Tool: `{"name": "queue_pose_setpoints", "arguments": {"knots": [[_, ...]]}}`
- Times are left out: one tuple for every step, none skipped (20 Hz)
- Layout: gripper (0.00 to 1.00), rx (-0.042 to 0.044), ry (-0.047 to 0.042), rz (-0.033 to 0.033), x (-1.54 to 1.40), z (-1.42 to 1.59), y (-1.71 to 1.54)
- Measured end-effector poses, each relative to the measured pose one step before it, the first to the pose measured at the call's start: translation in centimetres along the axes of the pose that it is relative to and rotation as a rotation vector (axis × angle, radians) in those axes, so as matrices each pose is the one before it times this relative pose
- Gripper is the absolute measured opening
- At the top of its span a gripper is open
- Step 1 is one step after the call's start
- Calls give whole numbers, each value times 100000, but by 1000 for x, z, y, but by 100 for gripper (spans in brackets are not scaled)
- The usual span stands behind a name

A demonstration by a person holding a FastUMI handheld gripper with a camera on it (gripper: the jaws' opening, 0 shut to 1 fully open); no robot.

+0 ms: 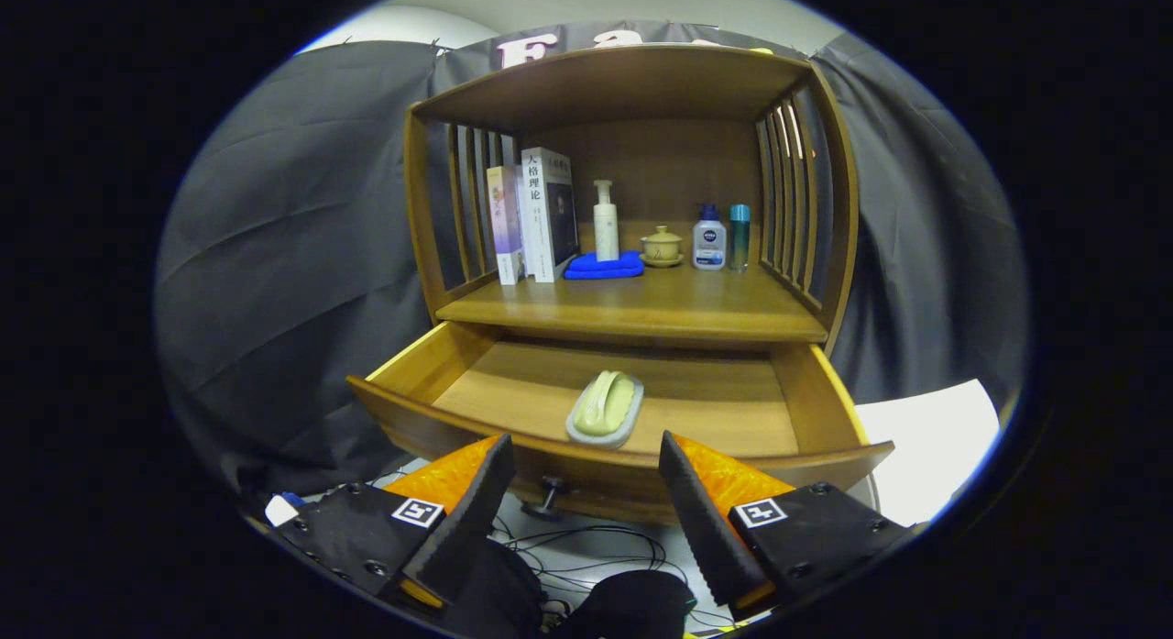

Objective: Pull open the drawer, take out the items inside it, and place them on the countertop above the cabinet.

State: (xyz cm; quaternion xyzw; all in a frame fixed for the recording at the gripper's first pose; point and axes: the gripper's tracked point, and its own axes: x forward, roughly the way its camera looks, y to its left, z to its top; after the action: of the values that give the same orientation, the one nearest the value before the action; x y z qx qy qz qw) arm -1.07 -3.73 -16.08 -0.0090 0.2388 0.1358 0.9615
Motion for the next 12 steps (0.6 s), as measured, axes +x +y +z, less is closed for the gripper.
{"name": "queue_pose_setpoints", "arguments": {"knots": [[99,-245,459,-776,456,857,-369],[98,307,864,-589,511,538,-206],[97,418,1470,-730,618,547,-234],[97,618,1044,102,664,502,-1],[97,1079,1079,682,742,565,98],[97,1553,228,848,822,565,186],[97,981,1710,676,997,354,121],[97,-29,2472,353,919,-58,-69],[97,-749,2091,-180,1074,288,-32],[97,227,1862,14,1072,123,41],[97,3081,1371,2023,1055,263,549],[98,3308,2042,2186,1411,-2,615]]}}
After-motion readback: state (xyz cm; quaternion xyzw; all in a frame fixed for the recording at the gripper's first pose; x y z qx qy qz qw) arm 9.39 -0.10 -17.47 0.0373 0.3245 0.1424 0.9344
